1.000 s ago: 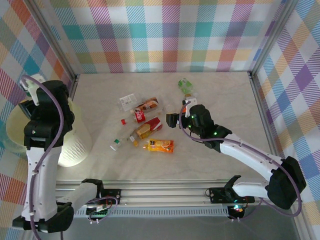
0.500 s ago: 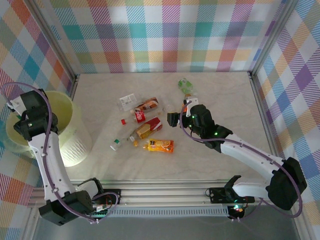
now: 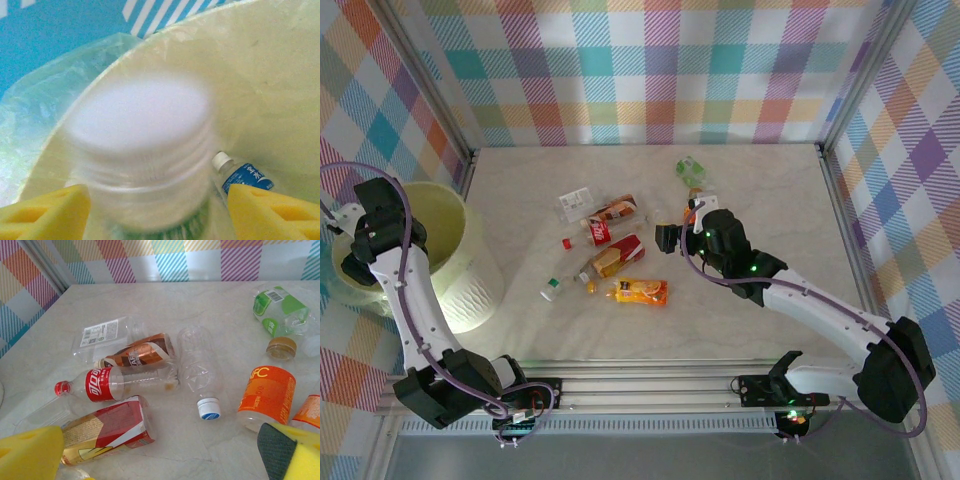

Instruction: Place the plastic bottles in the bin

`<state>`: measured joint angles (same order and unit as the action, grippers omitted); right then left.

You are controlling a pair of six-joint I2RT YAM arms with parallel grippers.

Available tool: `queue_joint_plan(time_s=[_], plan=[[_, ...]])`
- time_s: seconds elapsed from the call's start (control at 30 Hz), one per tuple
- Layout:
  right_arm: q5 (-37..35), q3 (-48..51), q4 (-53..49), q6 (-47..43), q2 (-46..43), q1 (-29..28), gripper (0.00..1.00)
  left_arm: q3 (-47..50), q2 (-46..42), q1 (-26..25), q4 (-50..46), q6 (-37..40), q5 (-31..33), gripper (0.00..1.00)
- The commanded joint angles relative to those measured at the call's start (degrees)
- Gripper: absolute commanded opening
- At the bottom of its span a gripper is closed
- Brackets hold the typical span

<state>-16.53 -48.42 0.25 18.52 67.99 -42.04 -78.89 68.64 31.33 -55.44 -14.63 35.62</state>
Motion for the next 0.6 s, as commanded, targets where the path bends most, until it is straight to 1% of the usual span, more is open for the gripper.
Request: queue_joint_plan(time_s=[0.0, 0.07, 0.2, 0.27, 0.37, 0.4, 0.53, 0.57], plan=[[-0.7, 0.52, -0.43, -0.89, -1.12, -0.05, 1.0, -2.12, -0.24, 0.69, -0.81, -0.96, 1.57, 0.76], [-0.77, 0.48, -0.43, -0.86, -1.01, -0.06, 1.0, -3.06, -0.13, 0.69, -1.13, -0.96, 0.74, 0.78], [-0.87, 0.43, -0.43, -0.64, -0.66, -0.04, 1.0, -5.6, 0.0, 0.66, -2.42, -0.84, -3.41, 0.82], [-0.95, 0.44, -0.39, -0.21, -0.57, -0.06, 1.0, -7.13, -0.29, 0.67, -3.35, -0.51, -7.12, 0.82], [-1.29, 0.52, -0.07, 0.75, -0.3, -0.06, 1.0, -10.95, -0.43, 0.44, -6.02, -0.43, -15.1, 0.82], [-1.36, 0.52, 0.1, 1.01, -0.3, -0.06, 1.0, -12.24, -0.52, 0.16, -6.92, -0.55, -16.48, 0.82], [-2.61, 0.7, 0.35, 2.19, -0.04, -0.06, 1.0, -16.46, -1.9, -2.28, -8.83, -1.83, -23.65, 0.86], [-3.11, 0.78, 0.36, 2.58, 0.08, -0.1, 1.0, -17.11, -2.68, -3.43, -8.69, -2.55, -24.52, 0.88]])
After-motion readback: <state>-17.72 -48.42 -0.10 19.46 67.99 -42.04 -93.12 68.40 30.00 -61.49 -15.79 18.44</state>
